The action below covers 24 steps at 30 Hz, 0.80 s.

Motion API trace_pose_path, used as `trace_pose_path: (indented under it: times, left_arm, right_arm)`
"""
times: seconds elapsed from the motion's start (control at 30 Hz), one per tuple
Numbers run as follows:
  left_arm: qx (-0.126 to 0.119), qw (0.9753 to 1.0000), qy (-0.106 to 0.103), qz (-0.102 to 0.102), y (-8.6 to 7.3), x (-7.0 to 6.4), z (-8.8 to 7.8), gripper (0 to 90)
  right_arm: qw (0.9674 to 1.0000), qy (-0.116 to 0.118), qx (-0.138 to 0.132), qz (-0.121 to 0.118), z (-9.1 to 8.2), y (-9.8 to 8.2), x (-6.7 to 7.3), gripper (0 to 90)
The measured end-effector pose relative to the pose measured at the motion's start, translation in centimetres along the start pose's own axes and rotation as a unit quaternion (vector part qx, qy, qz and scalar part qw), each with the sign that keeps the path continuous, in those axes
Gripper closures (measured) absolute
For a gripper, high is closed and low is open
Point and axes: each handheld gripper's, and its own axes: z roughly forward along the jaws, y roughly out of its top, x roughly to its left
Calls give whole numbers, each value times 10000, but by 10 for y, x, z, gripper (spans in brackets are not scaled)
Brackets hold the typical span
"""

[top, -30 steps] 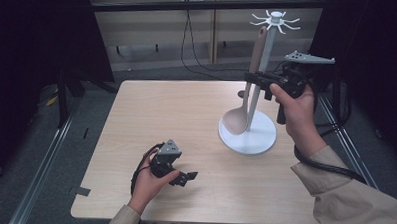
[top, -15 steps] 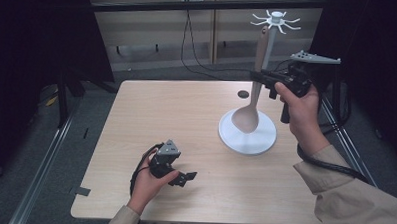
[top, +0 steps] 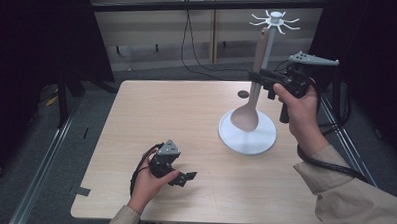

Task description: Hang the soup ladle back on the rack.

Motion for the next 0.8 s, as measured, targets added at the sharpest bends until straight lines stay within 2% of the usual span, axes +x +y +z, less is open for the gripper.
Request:
trace_pose_path:
  times: [0.13,0.37,0.6,0.8]
  left_arm:
    - [-41,10000,10,10,1,0,-1,28]
    - [-29,10000,-8,31,1,-3,1,28]
    - [3,10000,8,69,2,-3,1,28]
    - [-49,9999,-3,105,5,-4,1,28]
  right_arm:
    - [10000,-50,-45,10,1,0,1,573]
    - [9999,-153,18,-69,1,-2,3,447]
    - [9990,-406,86,-138,-6,-4,5,276]
    - [9975,-616,224,-281,-15,-6,8,184]
